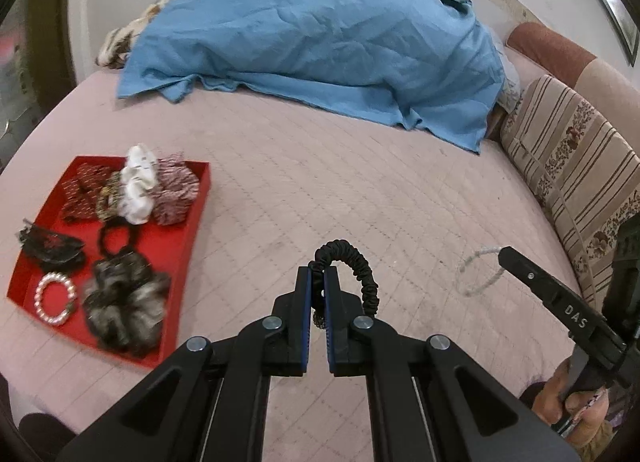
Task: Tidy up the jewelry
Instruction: 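Carry black scrunchie toward the red tray with the left tool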
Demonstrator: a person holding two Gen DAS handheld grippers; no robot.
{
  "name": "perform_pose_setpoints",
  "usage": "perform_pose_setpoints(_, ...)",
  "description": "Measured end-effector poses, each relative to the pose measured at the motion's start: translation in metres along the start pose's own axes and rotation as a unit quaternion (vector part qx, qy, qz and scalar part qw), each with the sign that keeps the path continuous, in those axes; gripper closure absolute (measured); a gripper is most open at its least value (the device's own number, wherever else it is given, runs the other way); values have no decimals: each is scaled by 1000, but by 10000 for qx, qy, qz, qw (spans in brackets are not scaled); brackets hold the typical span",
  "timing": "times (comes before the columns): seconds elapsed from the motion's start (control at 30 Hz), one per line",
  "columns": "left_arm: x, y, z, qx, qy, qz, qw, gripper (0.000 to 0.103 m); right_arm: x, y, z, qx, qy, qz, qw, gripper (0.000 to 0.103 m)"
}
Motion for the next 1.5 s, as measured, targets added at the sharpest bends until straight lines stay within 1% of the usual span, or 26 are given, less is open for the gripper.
perform_pose_setpoints(0.3, -29, 20, -14, -138, -262, 170, 9994, 97, -22, 39, -16, -298, -2, 60, 9995, 96)
perform_pose_setpoints(0.43, -40, 25, -17, -85, -407, 310, 9987, 97, -26, 48, -23, -367, 24, 31, 9993, 96)
perform_pose_setpoints(0.67, -55, 37, -19, -123, -595, 441, 9972, 97, -31, 65, -32, -522, 48, -42, 9986, 96)
perform_pose_setpoints(0.8, -59, 43, -21, -122, -655, 548, 9963, 97, -32, 73, -35, -594, 81, -78, 9982, 96)
perform_pose_setpoints(1.07, -63, 54, -26, -127, -733, 606, 9954, 97, -31, 90, -39, -750, 140, -126, 9970, 96)
perform_pose_setpoints(1.3, -64, 79, -29, -370, -744, 558, 9950, 97, -24, 105, -43, -920, 268, -189, 9952, 96)
perform_pose_setpoints(1.5, -66, 106, -32, -611, -766, 617, 9933, 97, -16, 122, -44, -1057, 348, -187, 9936, 96)
Point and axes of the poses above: each gripper's, at about its wrist camera, not at the fingertips, and x roughly the way its jaws point, y to its left, z to its top, the point moved 6 cm from there along x, roughly the way its jaws point, and after that the axes turned 6 degrees about y, right-handed, at the moved point
